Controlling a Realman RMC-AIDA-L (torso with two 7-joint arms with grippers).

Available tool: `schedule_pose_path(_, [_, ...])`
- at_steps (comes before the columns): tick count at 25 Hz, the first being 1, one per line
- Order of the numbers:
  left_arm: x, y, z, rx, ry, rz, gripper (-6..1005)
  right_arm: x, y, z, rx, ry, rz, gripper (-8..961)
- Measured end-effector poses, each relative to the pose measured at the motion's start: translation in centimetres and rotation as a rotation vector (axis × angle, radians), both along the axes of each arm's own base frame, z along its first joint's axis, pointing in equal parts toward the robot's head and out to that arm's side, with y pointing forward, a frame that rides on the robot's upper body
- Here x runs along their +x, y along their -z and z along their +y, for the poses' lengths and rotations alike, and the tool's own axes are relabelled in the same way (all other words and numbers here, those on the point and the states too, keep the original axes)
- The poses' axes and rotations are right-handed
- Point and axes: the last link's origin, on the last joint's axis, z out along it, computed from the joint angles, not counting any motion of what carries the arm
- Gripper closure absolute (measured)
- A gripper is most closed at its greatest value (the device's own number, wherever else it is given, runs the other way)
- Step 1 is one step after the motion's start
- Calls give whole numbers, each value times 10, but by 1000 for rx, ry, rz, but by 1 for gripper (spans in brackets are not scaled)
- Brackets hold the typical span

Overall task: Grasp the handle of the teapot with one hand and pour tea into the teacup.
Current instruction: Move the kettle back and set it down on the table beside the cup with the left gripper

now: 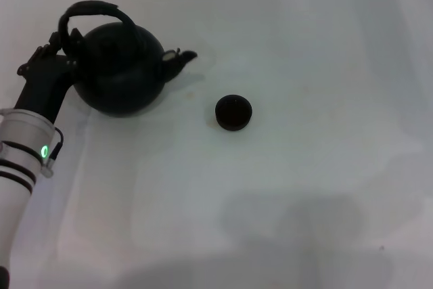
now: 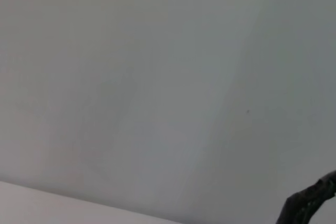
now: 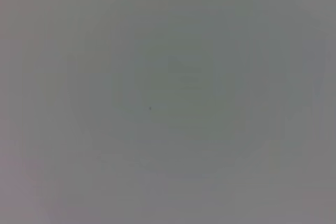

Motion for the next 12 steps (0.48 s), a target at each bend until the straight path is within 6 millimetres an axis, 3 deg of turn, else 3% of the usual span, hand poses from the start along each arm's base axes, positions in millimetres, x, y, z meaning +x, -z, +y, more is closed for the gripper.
schedule_pose_path(7, [2, -1, -2, 3, 21, 4, 560, 1, 0, -1, 1, 1, 1, 111])
schedule_pose_path(12, [3, -3, -3, 17, 31, 2, 496, 1, 0, -1, 2, -1, 1, 111])
